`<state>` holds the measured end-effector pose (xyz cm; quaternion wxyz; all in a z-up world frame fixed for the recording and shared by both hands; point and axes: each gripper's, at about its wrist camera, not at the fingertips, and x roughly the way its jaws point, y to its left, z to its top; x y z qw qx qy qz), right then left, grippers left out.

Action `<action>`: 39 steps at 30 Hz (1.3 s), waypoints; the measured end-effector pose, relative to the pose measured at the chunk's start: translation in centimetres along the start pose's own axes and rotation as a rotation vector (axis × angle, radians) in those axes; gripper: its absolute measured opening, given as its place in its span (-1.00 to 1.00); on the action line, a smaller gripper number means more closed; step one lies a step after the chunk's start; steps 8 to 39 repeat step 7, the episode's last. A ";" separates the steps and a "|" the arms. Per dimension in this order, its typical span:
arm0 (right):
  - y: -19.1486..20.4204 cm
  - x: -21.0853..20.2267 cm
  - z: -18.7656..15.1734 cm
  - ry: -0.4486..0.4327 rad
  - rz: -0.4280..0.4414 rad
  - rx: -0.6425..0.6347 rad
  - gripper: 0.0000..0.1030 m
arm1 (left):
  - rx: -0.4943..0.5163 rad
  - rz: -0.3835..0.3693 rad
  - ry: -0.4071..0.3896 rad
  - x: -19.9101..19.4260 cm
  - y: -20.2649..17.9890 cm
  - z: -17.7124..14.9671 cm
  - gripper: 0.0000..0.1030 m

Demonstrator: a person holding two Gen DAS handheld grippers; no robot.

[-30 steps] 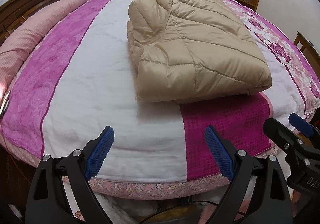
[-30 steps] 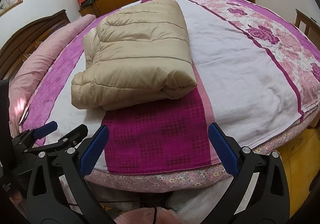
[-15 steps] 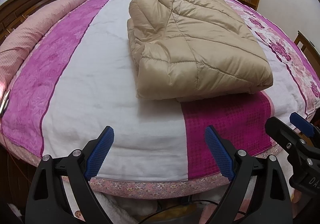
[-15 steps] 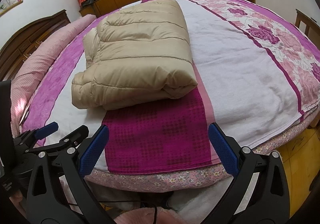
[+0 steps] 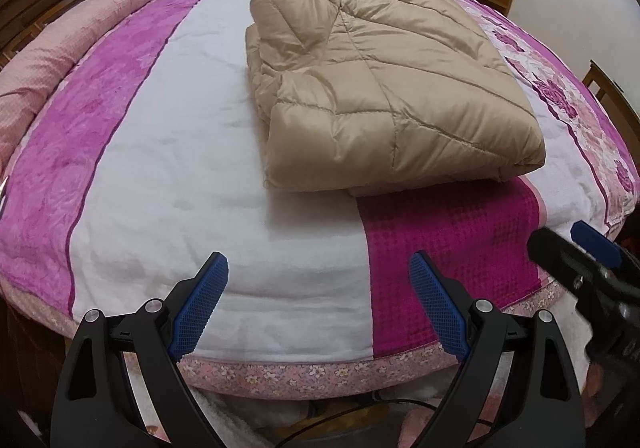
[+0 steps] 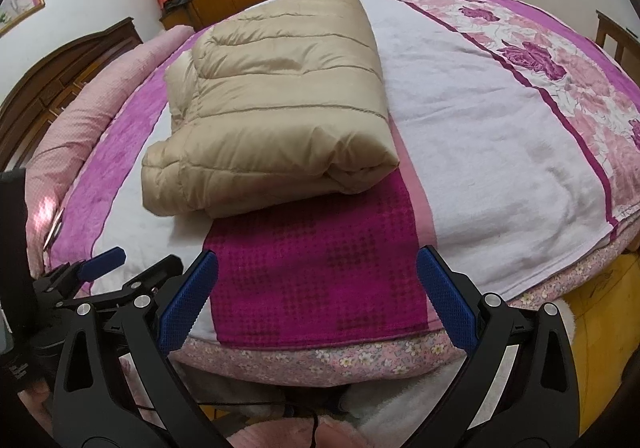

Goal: Fold large clothes

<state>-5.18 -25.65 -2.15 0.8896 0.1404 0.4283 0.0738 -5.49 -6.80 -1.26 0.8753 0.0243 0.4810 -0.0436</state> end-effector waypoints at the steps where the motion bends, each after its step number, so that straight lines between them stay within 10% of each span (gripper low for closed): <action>1: -0.2 0.0 0.2 -0.005 0.003 0.005 0.91 | 0.005 0.003 0.004 0.1 0.2 0.2 0.72; 39: -3.8 -0.7 3.6 -0.068 -0.058 0.035 0.91 | -0.025 0.036 -0.025 -0.1 3.0 2.0 0.72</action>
